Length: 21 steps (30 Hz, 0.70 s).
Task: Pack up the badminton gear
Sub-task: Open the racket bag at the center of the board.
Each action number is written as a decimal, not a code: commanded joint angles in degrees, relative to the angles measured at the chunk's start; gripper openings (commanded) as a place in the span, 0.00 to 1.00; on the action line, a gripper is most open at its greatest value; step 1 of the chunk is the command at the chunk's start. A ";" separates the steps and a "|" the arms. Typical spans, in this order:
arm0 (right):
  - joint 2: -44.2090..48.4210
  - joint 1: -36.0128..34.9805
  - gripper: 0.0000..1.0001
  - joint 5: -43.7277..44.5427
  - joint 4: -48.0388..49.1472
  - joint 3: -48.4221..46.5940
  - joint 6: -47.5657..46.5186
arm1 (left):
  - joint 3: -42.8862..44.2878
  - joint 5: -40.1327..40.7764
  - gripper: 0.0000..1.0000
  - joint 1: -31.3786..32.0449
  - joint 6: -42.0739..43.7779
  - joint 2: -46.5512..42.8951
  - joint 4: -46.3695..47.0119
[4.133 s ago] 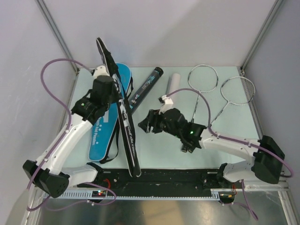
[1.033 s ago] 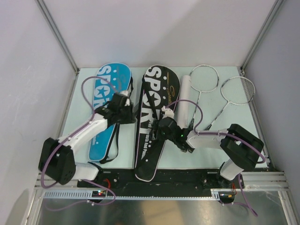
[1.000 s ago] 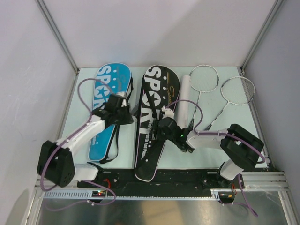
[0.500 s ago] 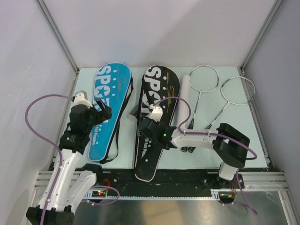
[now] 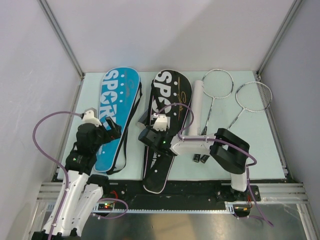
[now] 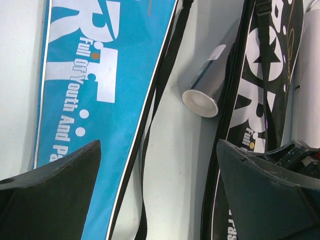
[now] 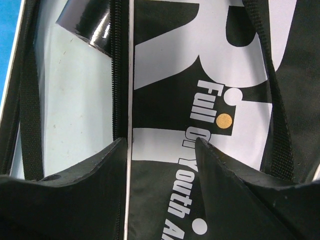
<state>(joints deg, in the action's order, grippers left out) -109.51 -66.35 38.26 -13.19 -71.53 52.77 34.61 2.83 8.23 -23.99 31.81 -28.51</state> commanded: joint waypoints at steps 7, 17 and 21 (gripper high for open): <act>-1.17 -1.23 0.62 5.15 -3.70 -4.96 1.69 | 0.73 1.13 1.00 -0.31 -2.34 -0.89 0.00; -4.15 -1.56 0.64 5.86 -6.24 -7.85 1.62 | 0.63 4.33 1.00 -0.31 -1.85 -4.39 -0.63; -6.76 -1.39 0.63 6.38 -10.14 -10.31 1.87 | 0.82 3.34 1.00 -0.30 -1.67 -3.86 -0.71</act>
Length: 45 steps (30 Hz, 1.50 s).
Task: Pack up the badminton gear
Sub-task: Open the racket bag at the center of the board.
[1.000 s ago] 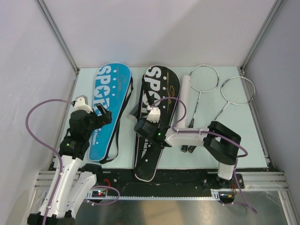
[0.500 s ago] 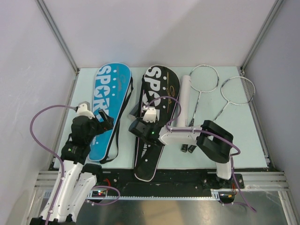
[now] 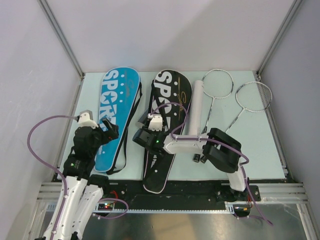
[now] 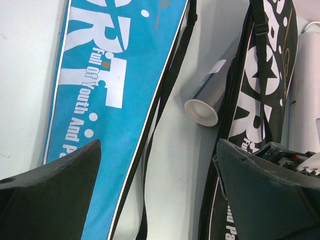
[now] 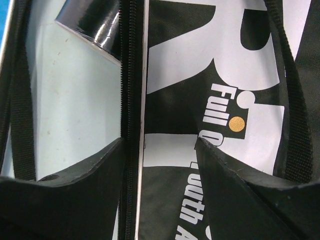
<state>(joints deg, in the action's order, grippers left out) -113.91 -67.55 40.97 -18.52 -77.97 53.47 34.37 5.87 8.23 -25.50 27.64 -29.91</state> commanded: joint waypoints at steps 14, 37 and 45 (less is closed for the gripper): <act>9.12 0.00 0.00 -0.91 11.61 7.20 -5.63 | -3.25 -18.96 0.87 0.21 -8.70 8.08 5.22; 34.25 2.94 0.00 -13.41 37.56 35.49 -1.68 | -7.94 -12.73 0.72 22.21 -14.92 41.06 37.63; 37.74 4.44 0.00 -15.80 39.46 38.47 -1.17 | -4.58 -12.25 0.47 25.67 -14.70 48.95 40.45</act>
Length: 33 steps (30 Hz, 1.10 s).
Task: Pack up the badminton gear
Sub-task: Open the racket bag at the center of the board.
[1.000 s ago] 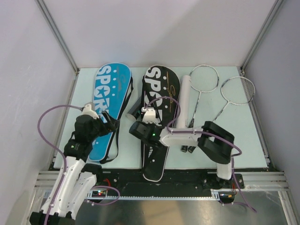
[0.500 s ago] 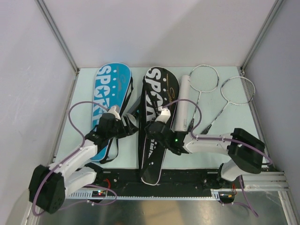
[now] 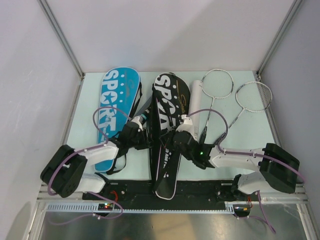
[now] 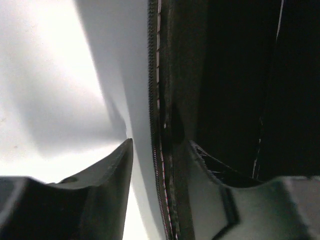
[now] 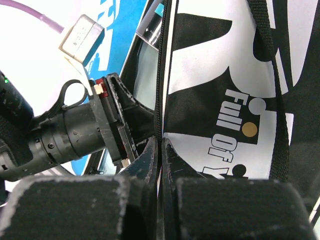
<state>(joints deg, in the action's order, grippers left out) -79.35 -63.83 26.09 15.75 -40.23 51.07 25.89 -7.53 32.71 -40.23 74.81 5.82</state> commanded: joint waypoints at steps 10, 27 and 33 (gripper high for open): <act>9.54 5.56 0.00 -2.43 -2.55 3.06 2.10 | 11.20 4.03 0.00 1.64 3.19 -12.87 -6.39; 15.01 11.66 0.39 -3.58 -15.53 3.96 2.29 | 19.51 5.45 0.00 1.66 11.55 -11.32 -20.87; 18.87 21.15 0.50 -2.84 -23.13 2.76 -1.58 | 22.02 -0.59 0.00 1.63 12.43 -9.25 -22.04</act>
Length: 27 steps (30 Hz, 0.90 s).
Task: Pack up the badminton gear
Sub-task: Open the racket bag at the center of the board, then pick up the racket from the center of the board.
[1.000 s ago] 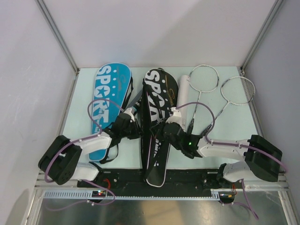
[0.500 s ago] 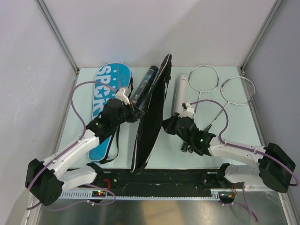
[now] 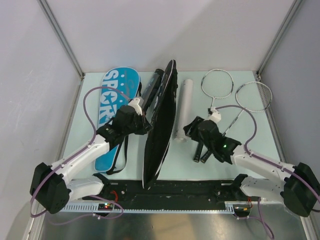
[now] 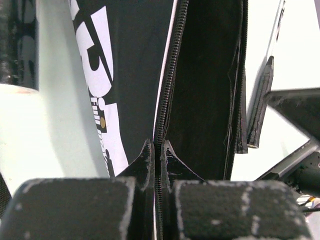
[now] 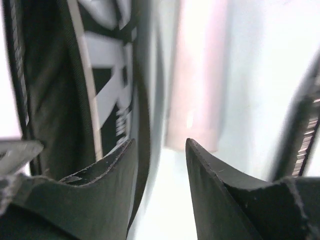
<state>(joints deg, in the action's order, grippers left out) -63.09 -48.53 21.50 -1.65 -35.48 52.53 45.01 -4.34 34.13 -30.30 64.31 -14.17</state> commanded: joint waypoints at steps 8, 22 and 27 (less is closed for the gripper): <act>0.69 23.43 0.49 -0.18 -20.74 -2.80 2.09 | 4.79 -11.01 0.00 -0.05 4.28 2.80 -3.72; -10.92 31.63 0.52 -0.71 -27.85 -2.84 11.85 | 5.72 -12.99 0.00 -2.46 7.43 0.69 -7.07; -15.84 31.56 0.52 -0.57 -26.10 -2.81 12.59 | 5.19 -13.51 0.00 -3.54 6.59 0.04 -6.94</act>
<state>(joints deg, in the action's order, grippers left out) -76.12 -17.12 20.12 -28.05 -36.32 62.98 48.60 -15.99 31.55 -23.49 66.61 -22.06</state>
